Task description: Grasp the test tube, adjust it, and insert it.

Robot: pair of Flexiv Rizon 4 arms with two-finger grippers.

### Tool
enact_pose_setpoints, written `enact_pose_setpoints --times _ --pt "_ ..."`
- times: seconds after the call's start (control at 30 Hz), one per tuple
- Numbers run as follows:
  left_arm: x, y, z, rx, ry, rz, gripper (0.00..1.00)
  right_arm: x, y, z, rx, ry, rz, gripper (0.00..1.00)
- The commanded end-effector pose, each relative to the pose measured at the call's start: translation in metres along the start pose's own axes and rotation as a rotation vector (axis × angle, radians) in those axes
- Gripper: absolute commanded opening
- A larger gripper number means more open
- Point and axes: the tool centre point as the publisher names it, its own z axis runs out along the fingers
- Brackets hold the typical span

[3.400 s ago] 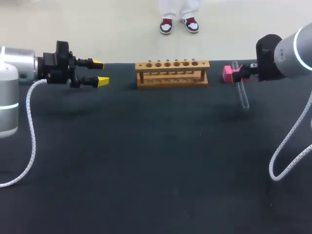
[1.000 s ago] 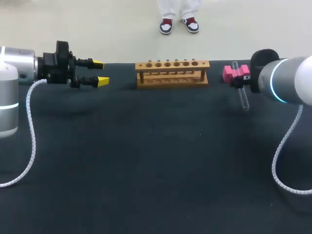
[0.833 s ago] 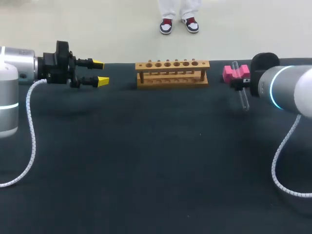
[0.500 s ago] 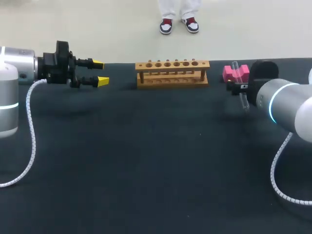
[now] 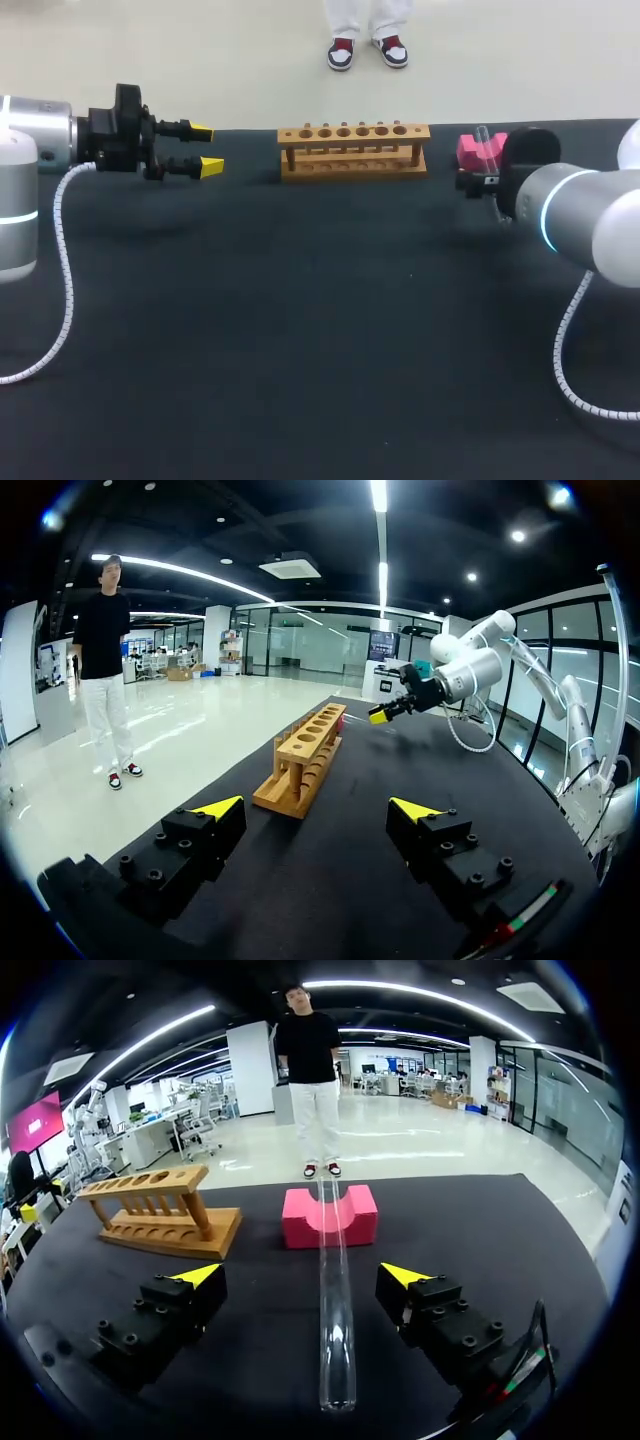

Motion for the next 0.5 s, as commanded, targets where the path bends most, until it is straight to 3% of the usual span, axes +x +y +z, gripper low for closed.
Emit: enact_pose_setpoints --times 0.03,0.5 --pt "0.001 0.002 0.001 0.003 -0.003 0.002 1.00 0.004 -0.007 0.010 -0.042 -0.432 0.004 1.00" --pt "0.001 0.002 0.001 0.003 -0.003 0.002 1.00 0.014 -0.024 0.022 -0.052 -0.403 -0.004 1.00"
